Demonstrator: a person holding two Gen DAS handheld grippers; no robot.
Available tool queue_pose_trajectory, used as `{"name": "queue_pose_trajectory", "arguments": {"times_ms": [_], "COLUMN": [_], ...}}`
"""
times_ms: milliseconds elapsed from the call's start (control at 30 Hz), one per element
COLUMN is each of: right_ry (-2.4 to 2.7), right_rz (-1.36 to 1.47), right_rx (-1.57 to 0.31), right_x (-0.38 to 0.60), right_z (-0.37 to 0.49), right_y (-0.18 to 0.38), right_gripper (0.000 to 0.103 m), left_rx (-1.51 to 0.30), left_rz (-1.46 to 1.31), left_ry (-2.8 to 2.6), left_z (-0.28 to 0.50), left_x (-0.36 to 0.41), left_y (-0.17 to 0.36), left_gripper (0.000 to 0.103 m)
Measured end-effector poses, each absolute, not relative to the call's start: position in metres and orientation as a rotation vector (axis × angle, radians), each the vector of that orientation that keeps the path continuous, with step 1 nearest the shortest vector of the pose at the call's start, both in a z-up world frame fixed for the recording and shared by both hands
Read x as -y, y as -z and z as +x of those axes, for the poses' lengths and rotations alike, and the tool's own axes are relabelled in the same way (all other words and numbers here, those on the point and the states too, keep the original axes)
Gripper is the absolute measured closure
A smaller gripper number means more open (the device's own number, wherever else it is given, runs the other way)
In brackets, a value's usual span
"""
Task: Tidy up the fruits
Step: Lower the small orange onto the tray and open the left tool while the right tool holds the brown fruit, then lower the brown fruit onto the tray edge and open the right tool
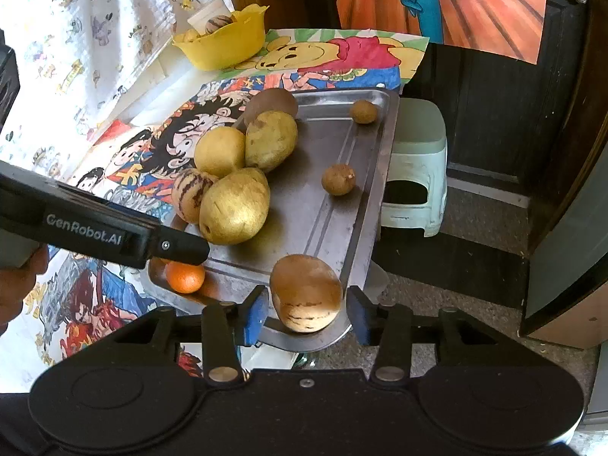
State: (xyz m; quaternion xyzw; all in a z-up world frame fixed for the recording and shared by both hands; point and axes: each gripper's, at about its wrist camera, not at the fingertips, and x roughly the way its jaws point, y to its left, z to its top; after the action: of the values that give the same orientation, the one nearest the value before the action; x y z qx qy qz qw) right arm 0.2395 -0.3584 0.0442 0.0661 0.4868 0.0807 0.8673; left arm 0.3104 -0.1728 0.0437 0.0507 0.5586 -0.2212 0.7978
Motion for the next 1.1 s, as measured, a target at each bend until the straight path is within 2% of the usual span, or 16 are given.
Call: {"name": "queue_pose_trajectory", "arguments": {"times_ms": [333, 633, 833, 900, 1100], "right_ry": [-0.17, -0.155, -0.117, -0.099, -0.031], "right_rz": [0.145, 0.139, 0.146, 0.149, 0.167], "right_rx": [-0.987, -0.956, -0.943, -0.938, -0.918], "right_x": [0.351, 0.34, 0.334, 0.331, 0.321], "right_z": [0.238, 0.233, 0.233, 0.232, 0.225], "right_y": [-0.055, -0.073, -0.081, -0.083, -0.086], "right_gripper": [0.043, 0.023, 0.012, 0.004, 0.001], "left_rx": [-1.161, -1.134, -1.104, -1.092, -1.066], "left_rz": [0.09, 0.044, 0.043, 0.039, 0.054], "left_ry": [0.447, 0.414, 0.376, 0.362, 0.337], "left_z": [0.302, 0.294, 0.287, 0.287, 0.284], "left_x": [0.159, 0.136, 0.118, 0.112, 0.095], "left_y": [-0.054, -0.069, -0.075, -0.076, -0.075], "left_gripper": [0.019, 0.005, 0.001, 0.001, 0.001]}}
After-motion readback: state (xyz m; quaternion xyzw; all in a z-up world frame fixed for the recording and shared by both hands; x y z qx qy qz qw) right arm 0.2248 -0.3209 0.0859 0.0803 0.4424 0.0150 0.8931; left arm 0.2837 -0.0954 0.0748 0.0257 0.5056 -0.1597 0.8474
